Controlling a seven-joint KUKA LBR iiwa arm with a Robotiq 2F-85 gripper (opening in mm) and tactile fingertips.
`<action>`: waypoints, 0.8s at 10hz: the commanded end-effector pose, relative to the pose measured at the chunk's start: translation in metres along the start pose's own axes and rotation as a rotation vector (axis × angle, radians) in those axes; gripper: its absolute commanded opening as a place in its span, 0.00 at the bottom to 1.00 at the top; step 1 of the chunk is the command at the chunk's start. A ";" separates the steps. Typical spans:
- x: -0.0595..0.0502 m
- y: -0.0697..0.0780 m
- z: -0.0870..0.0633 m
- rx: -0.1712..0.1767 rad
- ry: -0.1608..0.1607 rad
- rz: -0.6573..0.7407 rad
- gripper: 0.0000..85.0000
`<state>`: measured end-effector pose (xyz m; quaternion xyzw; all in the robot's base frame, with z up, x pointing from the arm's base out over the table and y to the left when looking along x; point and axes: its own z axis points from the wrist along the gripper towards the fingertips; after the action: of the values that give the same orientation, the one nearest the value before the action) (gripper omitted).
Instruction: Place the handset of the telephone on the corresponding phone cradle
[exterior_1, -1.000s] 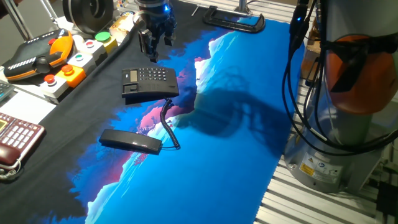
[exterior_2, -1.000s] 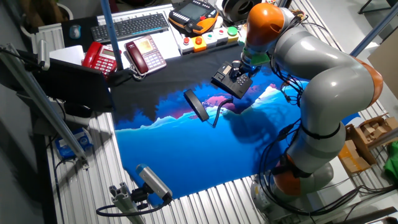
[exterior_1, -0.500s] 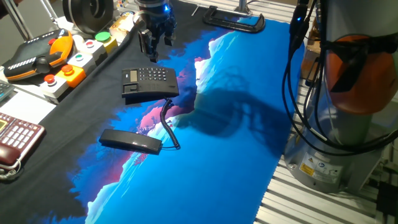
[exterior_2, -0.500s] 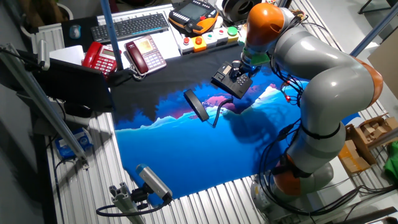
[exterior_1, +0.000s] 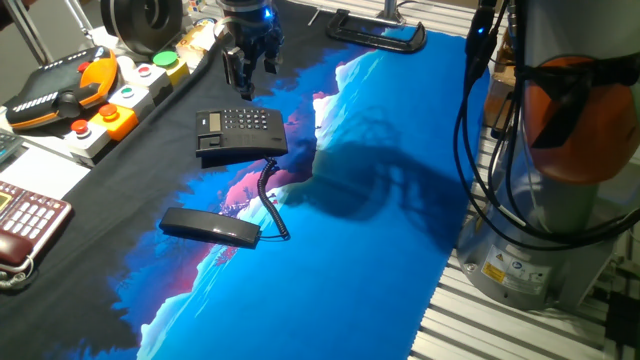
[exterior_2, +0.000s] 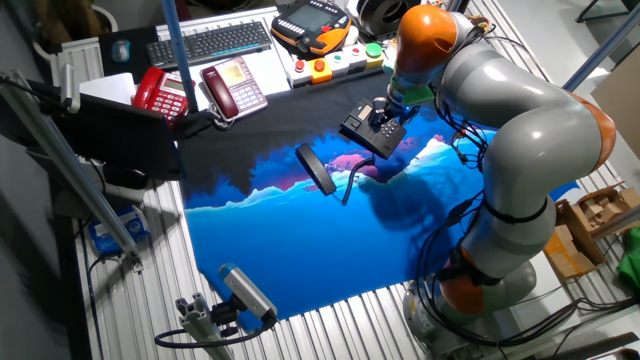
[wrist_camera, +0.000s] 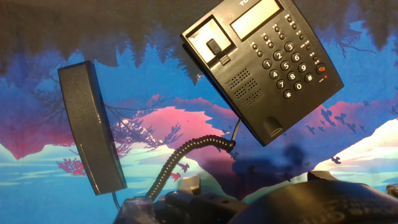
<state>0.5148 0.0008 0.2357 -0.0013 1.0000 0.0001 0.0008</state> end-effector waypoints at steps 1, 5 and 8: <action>0.000 0.000 0.000 0.066 -0.024 -0.013 0.01; 0.000 0.001 -0.002 0.069 -0.025 -0.010 0.01; 0.000 0.001 -0.002 0.069 -0.025 -0.010 0.01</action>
<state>0.5146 0.0015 0.2374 -0.0061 0.9993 -0.0340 0.0131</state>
